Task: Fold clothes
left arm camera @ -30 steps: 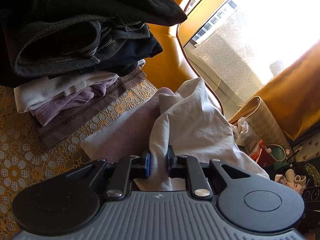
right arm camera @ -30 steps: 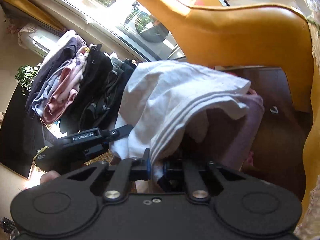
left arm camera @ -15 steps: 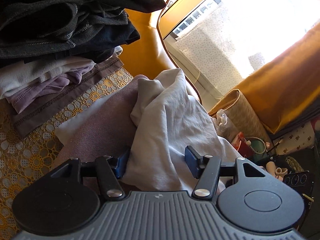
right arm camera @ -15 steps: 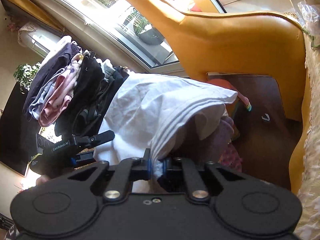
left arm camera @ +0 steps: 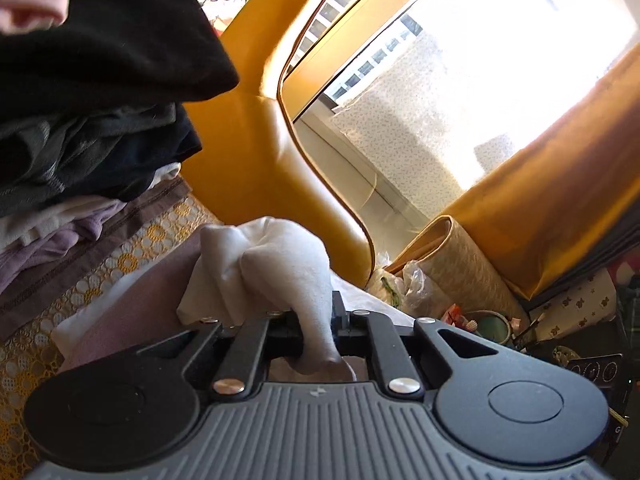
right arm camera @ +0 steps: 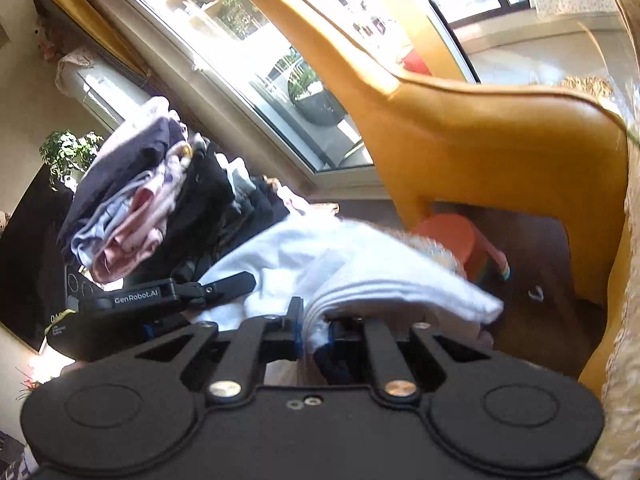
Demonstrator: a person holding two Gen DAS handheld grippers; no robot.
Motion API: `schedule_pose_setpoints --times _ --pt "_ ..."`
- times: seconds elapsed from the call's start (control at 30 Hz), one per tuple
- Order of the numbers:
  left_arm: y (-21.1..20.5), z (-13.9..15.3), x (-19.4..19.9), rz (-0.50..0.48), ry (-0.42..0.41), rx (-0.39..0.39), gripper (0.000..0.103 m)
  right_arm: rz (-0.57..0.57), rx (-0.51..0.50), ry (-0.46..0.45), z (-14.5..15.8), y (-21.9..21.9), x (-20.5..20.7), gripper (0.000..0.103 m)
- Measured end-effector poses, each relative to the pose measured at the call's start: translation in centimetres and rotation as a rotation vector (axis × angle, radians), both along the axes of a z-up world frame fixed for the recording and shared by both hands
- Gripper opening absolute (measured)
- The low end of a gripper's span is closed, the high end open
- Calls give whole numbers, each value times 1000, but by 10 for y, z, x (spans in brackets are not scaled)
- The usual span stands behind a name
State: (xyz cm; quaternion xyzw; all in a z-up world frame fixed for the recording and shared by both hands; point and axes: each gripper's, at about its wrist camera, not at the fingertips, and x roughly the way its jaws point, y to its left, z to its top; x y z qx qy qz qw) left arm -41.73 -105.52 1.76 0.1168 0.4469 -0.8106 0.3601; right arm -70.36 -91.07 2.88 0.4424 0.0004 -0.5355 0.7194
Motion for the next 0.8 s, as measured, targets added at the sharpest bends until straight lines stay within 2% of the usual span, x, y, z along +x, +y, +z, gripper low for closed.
schedule_pose_setpoints --times 0.07,0.23,0.33,0.4,0.5,0.6,0.67,0.8 --pt "-8 21 -10 0 25 -41 9 -18 -54 19 26 -5 -8 103" --pt "-11 72 -14 1 147 -175 9 -51 -200 66 87 -5 -22 103" --pt "-8 90 -8 0 205 -230 9 -34 -253 81 109 -1 -22 103" --pt "-3 78 3 7 231 -201 9 -6 -247 93 105 2 -16 103" --pt "14 34 27 10 242 -115 9 38 -186 73 74 10 -1 103" --pt "32 -21 50 34 183 -7 9 82 -124 53 42 17 14 103" --pt "43 -48 64 52 144 44 9 112 -82 40 21 23 24 103" --pt "53 -71 84 67 98 97 9 170 1 13 -21 33 44 103"
